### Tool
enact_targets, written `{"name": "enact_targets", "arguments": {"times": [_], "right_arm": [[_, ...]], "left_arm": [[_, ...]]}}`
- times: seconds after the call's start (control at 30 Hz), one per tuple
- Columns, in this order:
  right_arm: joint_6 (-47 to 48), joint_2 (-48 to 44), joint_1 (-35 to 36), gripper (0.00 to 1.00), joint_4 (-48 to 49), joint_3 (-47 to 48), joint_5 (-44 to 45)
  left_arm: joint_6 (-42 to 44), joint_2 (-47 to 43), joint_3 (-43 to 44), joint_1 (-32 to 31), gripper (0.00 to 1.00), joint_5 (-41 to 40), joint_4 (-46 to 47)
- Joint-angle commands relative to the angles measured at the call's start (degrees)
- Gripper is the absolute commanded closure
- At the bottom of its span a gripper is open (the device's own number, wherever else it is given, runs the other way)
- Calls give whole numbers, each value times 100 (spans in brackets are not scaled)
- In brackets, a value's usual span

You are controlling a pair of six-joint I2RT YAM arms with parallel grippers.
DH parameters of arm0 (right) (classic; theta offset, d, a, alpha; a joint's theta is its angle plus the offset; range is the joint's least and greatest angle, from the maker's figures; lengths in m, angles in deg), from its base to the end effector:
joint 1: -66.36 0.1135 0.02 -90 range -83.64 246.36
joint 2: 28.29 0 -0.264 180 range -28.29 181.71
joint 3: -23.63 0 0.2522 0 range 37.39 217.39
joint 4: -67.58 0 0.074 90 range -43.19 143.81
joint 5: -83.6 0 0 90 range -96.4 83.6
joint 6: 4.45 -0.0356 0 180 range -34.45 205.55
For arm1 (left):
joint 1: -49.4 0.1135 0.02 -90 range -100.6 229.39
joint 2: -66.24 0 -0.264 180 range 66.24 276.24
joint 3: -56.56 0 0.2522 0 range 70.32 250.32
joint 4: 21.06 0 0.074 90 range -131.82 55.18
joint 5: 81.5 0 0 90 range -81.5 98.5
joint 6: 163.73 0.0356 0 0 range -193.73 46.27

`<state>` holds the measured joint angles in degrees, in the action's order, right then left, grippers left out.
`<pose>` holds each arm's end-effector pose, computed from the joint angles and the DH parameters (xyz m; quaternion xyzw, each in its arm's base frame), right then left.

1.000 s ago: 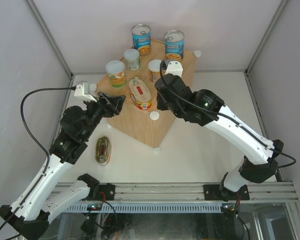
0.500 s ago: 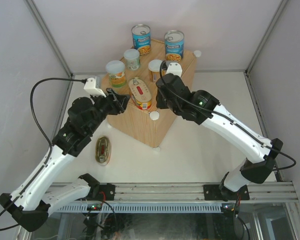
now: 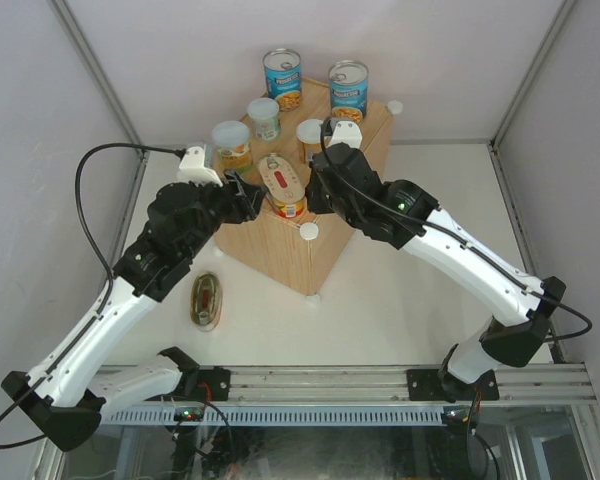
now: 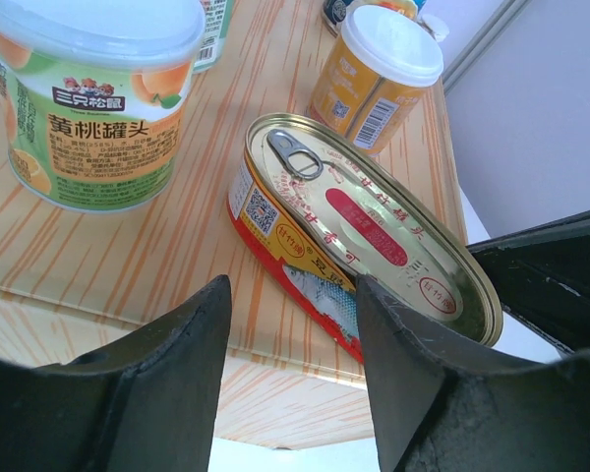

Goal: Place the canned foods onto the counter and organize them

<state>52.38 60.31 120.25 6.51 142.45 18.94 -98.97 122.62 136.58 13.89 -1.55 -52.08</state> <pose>0.2024 0.2517 0.4499 -0.0461 0.8542 0.1934 0.4805 0.1770 -0.1187 0.4205 0.0094 0.7504 -0.2758 0.6006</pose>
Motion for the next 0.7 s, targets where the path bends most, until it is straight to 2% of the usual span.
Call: {"name": "enact_targets", "arguments": {"times": [0.0,0.67], "right_arm": [[54,41,125,91,308,235,-58],[222,543,539,91,222,948,26]], "left_arm": [[158,63,485,-26,41,179,279],[225,-64,446,-26,38,4,295]]}}
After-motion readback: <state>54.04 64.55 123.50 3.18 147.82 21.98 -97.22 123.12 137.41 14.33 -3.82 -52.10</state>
